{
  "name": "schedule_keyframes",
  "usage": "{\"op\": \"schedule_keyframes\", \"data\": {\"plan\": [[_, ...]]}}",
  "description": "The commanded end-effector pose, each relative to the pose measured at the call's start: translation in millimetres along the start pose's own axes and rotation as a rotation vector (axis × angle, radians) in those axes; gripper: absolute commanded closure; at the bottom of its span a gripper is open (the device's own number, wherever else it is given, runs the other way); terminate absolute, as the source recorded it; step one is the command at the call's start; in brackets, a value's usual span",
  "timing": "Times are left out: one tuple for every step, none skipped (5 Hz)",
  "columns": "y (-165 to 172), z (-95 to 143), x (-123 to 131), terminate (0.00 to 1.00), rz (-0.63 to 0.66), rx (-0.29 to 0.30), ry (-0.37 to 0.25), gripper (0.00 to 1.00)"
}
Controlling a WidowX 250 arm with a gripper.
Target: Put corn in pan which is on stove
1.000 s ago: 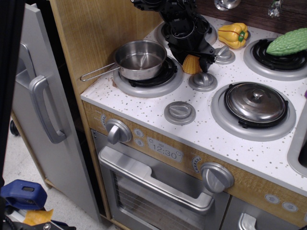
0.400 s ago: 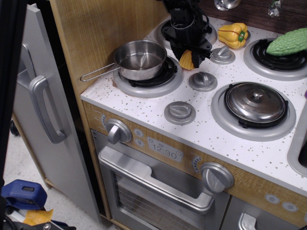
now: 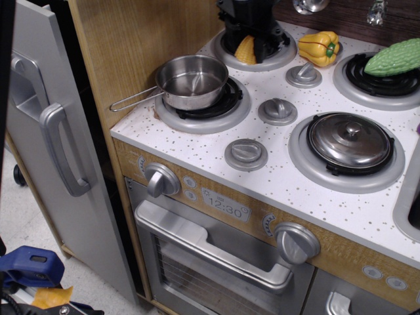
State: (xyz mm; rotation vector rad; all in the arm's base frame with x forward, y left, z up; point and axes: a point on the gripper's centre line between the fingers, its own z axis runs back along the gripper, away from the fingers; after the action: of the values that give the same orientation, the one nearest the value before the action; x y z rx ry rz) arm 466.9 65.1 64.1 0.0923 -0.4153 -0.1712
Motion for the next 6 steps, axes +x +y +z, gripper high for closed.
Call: {"op": "schedule_keyframes", "data": {"plan": [[28.4,63.2,10.0,0.0,0.012,0.075,-0.106,1.0],[35.6,69.7,-4.0,0.0,0.018,0.088,-0.102,1.0],[37.7,68.6,-22.8,0.0,0.048,0.101,-0.108,1.0],[42.3,63.9,-31.9,0.0,0.051,0.047,-0.125,0.0],[42.3,63.9,-31.9,0.0,0.051,0.047,-0.125,0.0],[42.3,63.9,-31.9,0.0,0.051,0.047,-0.125,0.0]]}}
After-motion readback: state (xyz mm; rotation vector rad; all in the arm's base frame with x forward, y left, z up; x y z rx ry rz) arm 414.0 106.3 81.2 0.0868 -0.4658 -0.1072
